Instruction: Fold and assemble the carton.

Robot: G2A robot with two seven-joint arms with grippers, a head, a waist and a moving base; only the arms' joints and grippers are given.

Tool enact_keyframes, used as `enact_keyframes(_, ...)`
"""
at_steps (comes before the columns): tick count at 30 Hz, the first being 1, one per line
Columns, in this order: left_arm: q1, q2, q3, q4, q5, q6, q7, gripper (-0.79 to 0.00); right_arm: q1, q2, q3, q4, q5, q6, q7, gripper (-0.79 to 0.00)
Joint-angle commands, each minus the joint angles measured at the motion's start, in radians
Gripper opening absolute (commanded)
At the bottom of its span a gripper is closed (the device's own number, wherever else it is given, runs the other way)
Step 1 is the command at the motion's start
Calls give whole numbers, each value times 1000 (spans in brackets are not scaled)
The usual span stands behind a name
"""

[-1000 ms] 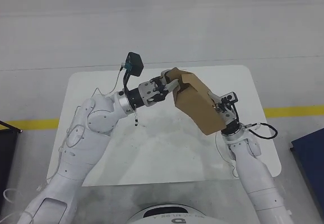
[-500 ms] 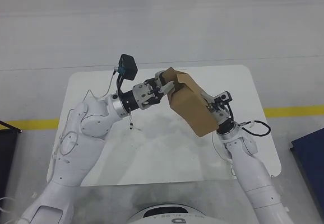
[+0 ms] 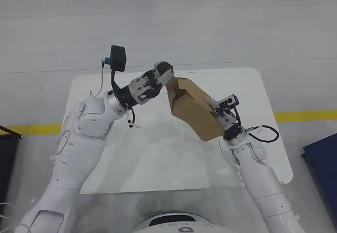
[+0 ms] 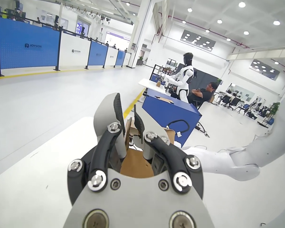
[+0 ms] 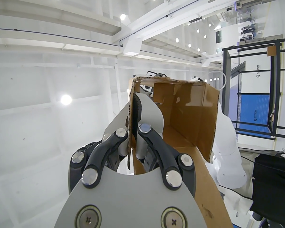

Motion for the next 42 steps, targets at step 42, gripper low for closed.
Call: enact_keyframes(42,61,25,42,-75,181,62,-27,-428,22,0,7,27,28,-2,-9,-785)
